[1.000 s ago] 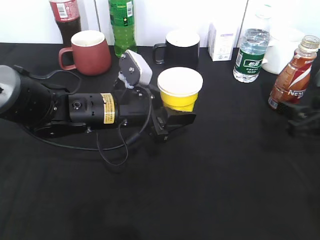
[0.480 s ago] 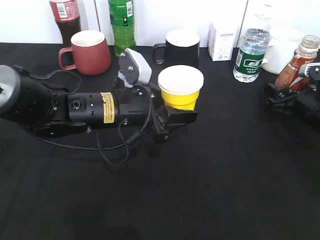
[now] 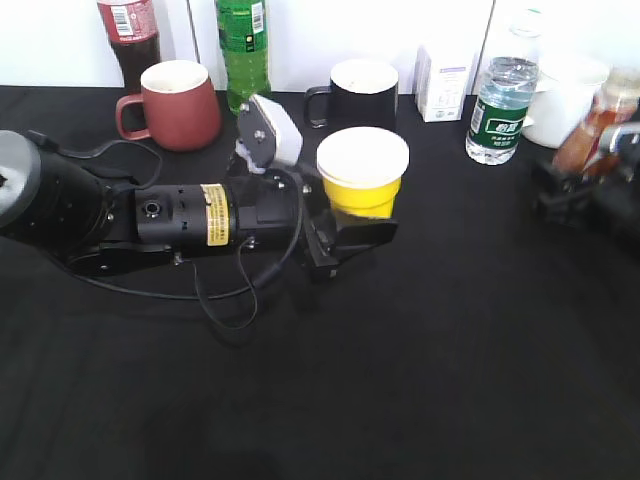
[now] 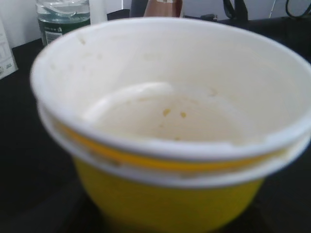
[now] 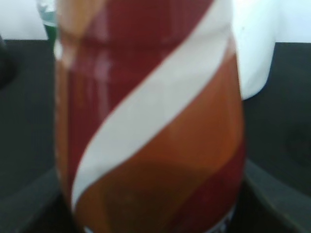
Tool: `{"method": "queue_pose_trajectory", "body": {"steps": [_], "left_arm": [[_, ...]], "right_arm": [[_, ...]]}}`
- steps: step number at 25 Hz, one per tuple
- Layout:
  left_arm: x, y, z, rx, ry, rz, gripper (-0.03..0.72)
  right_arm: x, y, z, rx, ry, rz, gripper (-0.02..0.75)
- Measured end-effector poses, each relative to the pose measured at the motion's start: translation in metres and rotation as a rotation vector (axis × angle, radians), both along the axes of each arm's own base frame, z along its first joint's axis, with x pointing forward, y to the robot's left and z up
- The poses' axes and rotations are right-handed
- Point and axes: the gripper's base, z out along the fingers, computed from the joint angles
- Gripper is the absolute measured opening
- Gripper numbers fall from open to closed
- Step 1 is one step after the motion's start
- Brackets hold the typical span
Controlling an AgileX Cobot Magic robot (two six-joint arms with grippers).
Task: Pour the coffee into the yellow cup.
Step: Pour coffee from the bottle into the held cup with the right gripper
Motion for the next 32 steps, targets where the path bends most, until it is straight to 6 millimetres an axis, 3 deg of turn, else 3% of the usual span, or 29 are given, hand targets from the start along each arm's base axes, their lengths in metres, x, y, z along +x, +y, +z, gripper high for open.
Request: {"method": "queue_pose_trajectory", "body": {"steps": [2, 6, 9, 11, 19, 22, 32], "left_arm": [[-0.002, -0.001, 0.004, -0.045, -0.008, -0.021, 0.460], [-0.002, -0.002, 0.006, -0.062, -0.011, -0.029, 0.460], [-0.010, -0.010, 0.004, -0.042, -0.006, -0.050, 0.460], [-0.017, -0.018, 0.000, -0.001, 0.000, -0.064, 0.460], [-0.021, -0.022, -0.002, 0.017, 0.001, -0.074, 0.459], [-0.020, -0.022, -0.002, 0.021, 0.002, -0.072, 0.459], [-0.019, -0.021, -0.004, 0.042, 0.005, -0.061, 0.459]], "right_arm": [[-0.003, 0.008, 0.032, -0.072, -0.074, 0.107, 0.535], [-0.019, 0.034, 0.072, -0.241, -0.116, 0.346, 0.535], [-0.035, 0.076, 0.079, -0.461, -0.178, 0.526, 0.535], [-0.041, 0.092, 0.077, -0.609, -0.235, 0.610, 0.535], [-0.035, 0.086, 0.083, -1.013, -0.423, 0.530, 0.535], [-0.030, 0.080, 0.092, -1.060, -0.474, 0.405, 0.535], [-0.030, 0.079, 0.095, -1.237, -0.550, 0.385, 0.535]]}}
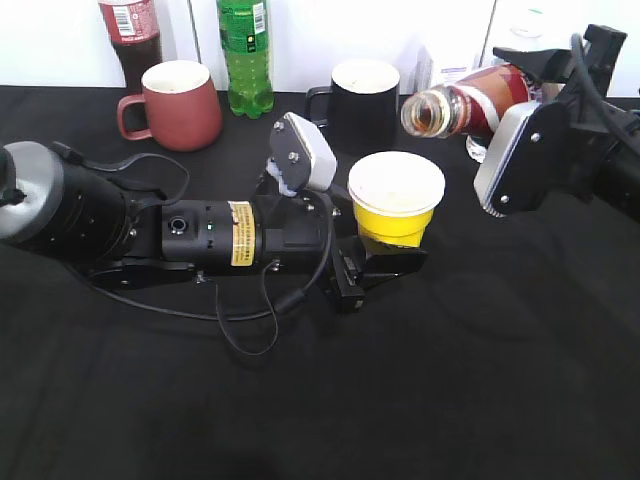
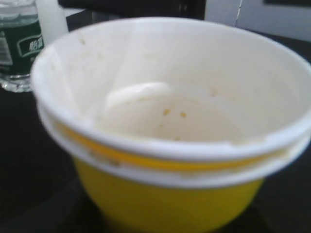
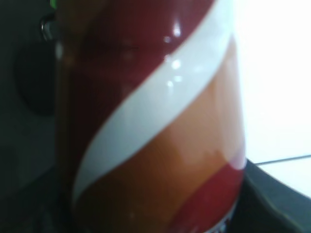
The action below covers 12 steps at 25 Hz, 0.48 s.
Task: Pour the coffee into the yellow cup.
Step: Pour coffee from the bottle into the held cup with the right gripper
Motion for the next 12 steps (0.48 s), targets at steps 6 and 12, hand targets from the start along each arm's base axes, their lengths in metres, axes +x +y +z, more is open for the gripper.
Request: {"method": "queue_pose_trajectory", "body": {"steps": [6, 12], "left_arm": [[0.0000, 0.0000, 0.0000, 0.000, 0.000, 0.000, 0.459], [0.0000, 0.0000, 0.0000, 0.000, 0.000, 0.000, 0.459]], "right_arm": [[0.0005, -0.0011, 0.0001, -0.053, -0.028, -0.013, 0.535], [0.0021, -0.0043, 0.0007, -0.134, -0.072, -0.052, 0.535]]}}
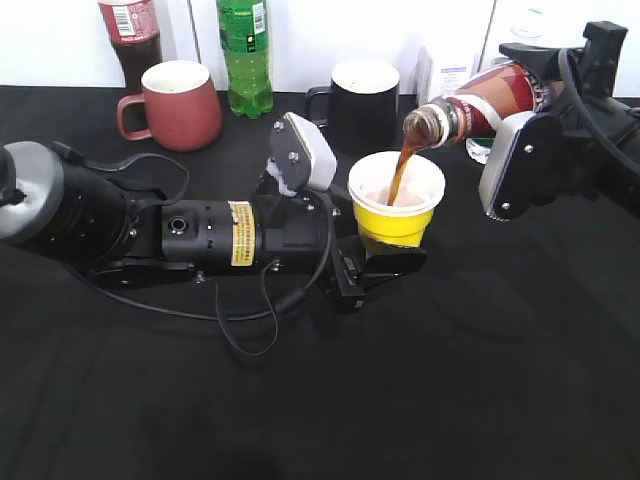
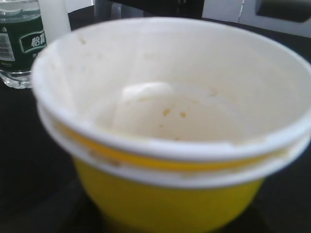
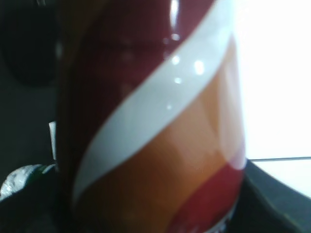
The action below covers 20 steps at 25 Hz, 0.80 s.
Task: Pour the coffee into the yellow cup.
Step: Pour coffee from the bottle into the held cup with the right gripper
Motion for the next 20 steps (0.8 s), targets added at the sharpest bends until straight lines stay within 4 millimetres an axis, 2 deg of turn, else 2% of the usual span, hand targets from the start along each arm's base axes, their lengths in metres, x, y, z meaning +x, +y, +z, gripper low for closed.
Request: {"method": "queue_pose_trajectory", "body": {"steps": [15, 20], "left_arm": [[0.0001, 0.0001, -0.0002, 0.003, 0.000, 0.001, 0.459], [0.0002, 0.0002, -0.0005, 0.006, 0.001, 0.003, 0.459]], "right_arm": [[-0.0002, 0.0003, 0.0048, 0.011, -0.053, 0.004, 0.535], [-0.0003, 0.0003, 0.0050, -0.043, -0.079, 0.002, 0.535]]}}
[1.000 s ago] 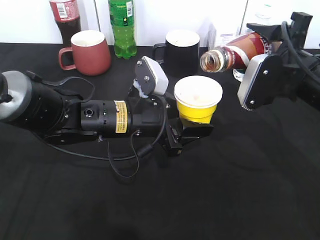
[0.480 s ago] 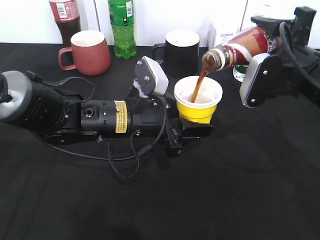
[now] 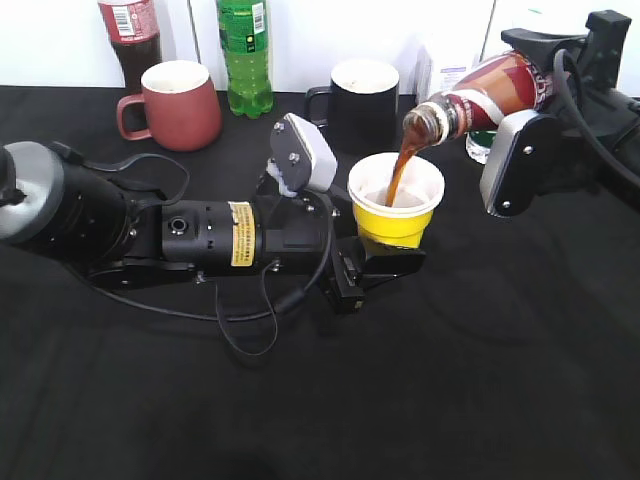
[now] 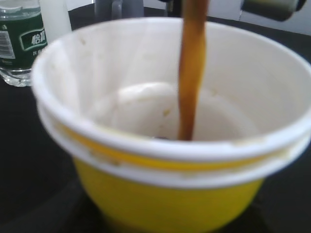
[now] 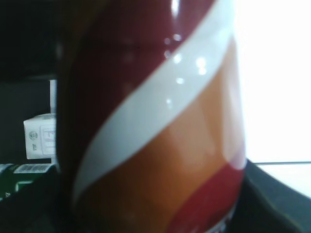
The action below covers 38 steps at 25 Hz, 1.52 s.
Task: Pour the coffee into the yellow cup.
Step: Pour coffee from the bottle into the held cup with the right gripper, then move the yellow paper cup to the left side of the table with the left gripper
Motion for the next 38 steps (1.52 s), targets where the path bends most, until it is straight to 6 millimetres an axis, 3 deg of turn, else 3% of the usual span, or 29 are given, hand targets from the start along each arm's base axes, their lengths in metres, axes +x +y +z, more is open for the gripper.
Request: {"method": "queue_pose_trajectory", "body": {"steps": [23, 30, 35, 38], "left_arm": [[0.000, 0.000, -0.001, 0.007, 0.000, 0.001, 0.459], [0.000, 0.000, 0.000, -0.002, -0.001, -0.004, 0.459], [0.000, 0.000, 0.000, -0.005, -0.001, -0.006, 0.459], [0.000, 0.000, 0.000, -0.005, -0.001, -0.006, 0.459]], "right_arm": [[0.001, -0.003, 0.000, -0.024, -0.016, -0.037, 0.535], [-0.004, 0.007, -0.014, 0.284, 0.314, 0.079, 0.535], [-0.004, 0.007, -0.016, 0.912, 0.630, 0.041, 0.535], [-0.004, 0.007, -0.016, 1.095, 0.720, 0.024, 0.535]]}}
